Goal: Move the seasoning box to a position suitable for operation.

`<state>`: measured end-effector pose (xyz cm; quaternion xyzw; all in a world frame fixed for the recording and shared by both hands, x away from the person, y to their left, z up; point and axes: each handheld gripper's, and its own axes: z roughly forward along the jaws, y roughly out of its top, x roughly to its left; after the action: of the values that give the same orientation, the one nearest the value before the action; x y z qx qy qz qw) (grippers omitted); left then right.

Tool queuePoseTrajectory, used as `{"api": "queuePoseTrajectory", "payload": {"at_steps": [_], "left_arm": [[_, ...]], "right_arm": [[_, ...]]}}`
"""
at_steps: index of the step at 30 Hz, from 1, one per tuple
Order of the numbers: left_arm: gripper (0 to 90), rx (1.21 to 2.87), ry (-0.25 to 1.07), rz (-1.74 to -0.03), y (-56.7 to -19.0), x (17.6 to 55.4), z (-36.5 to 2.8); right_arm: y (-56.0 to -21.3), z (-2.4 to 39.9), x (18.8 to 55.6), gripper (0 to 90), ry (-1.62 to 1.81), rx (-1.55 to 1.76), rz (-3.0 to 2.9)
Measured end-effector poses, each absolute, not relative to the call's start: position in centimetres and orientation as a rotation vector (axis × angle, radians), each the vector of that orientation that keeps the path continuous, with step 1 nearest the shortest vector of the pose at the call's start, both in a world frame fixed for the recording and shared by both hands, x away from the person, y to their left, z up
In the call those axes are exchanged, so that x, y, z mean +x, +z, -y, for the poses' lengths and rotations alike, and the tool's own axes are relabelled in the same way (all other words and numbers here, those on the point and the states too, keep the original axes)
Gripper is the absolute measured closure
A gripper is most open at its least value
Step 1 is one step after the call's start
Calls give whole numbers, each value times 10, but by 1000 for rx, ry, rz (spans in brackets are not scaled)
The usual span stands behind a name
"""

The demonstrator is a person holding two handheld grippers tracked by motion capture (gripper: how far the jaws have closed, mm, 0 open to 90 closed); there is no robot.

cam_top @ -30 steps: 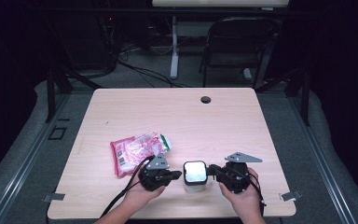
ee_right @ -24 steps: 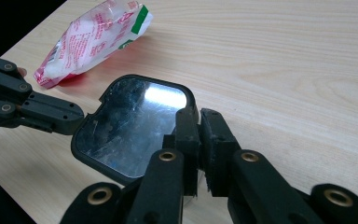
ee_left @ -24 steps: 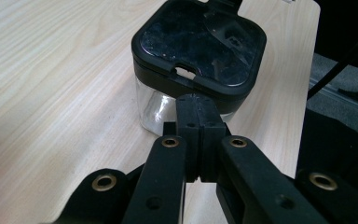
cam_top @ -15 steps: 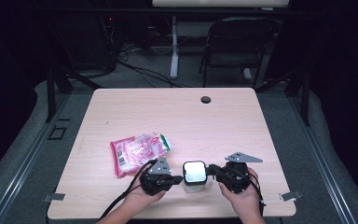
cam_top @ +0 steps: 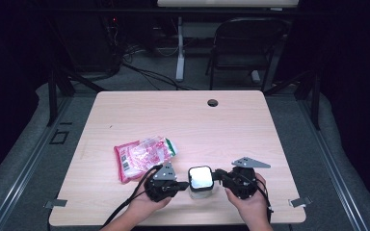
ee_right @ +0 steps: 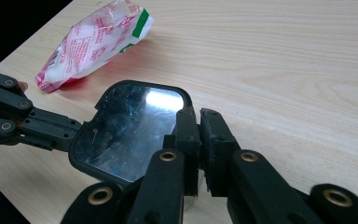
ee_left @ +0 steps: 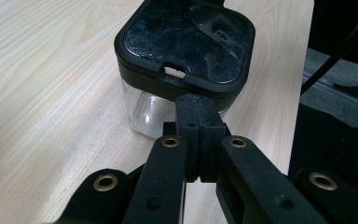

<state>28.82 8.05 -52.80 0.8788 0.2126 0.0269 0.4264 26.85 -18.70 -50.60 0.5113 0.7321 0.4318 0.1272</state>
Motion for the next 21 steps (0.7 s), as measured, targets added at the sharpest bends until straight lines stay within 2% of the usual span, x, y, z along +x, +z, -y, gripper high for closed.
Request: {"api": "queuePoseTrajectory", "payload": {"at_steps": [10, 19, 21], "left_arm": [[900, 2175, 77, -542, -525, 287, -80], [900, 2165, 71, -531, -522, 288, -80], [900, 2157, 70, -532, -520, 288, -80]], "right_arm": [[-507, 186, 268, 858, 1264, 1488, -2123], [-507, 186, 267, 749, 1261, 1446, -2130], [-506, 184, 264, 699, 1258, 1387, -2144]]}}
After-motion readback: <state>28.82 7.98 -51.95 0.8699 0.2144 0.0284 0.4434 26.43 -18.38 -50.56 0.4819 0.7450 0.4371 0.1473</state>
